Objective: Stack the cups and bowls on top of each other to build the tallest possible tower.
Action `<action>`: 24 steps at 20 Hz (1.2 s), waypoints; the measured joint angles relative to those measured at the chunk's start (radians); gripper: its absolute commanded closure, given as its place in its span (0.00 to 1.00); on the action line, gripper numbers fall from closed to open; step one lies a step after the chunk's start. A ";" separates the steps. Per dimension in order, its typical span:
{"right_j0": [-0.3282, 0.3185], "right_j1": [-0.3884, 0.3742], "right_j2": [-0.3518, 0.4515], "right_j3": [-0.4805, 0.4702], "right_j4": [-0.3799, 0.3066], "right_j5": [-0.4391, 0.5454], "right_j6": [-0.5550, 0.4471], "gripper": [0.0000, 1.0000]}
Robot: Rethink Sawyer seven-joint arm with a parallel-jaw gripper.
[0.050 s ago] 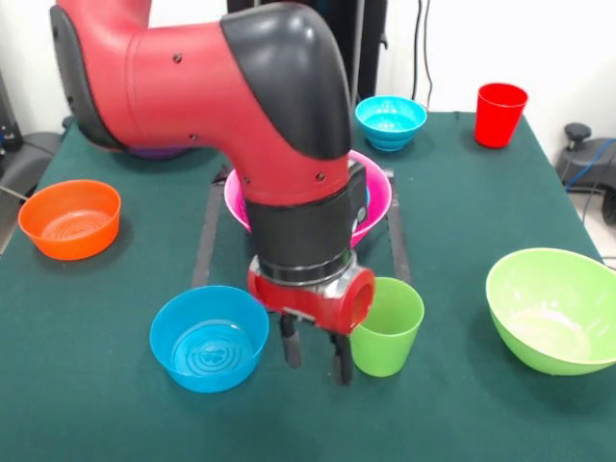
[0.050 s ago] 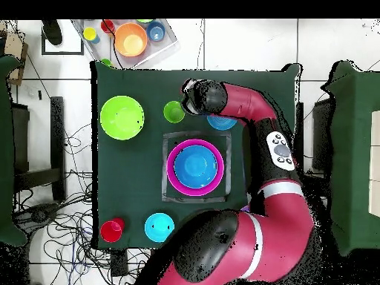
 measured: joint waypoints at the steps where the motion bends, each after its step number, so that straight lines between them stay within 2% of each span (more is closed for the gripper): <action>1: 0.000 0.006 0.001 -0.016 -0.003 0.012 0.000 0.00; 2: 0.000 0.030 0.003 -0.079 -0.011 0.061 -0.001 0.00; 8: 0.000 0.059 0.005 -0.178 -0.015 0.154 -0.001 0.00; 11: 0.000 0.066 0.005 -0.246 -0.016 0.235 -0.001 0.00; 17: 0.000 0.061 0.005 -0.291 -0.017 0.287 -0.001 0.00; 24: -0.008 0.014 0.005 -0.258 -0.017 0.287 -0.001 0.00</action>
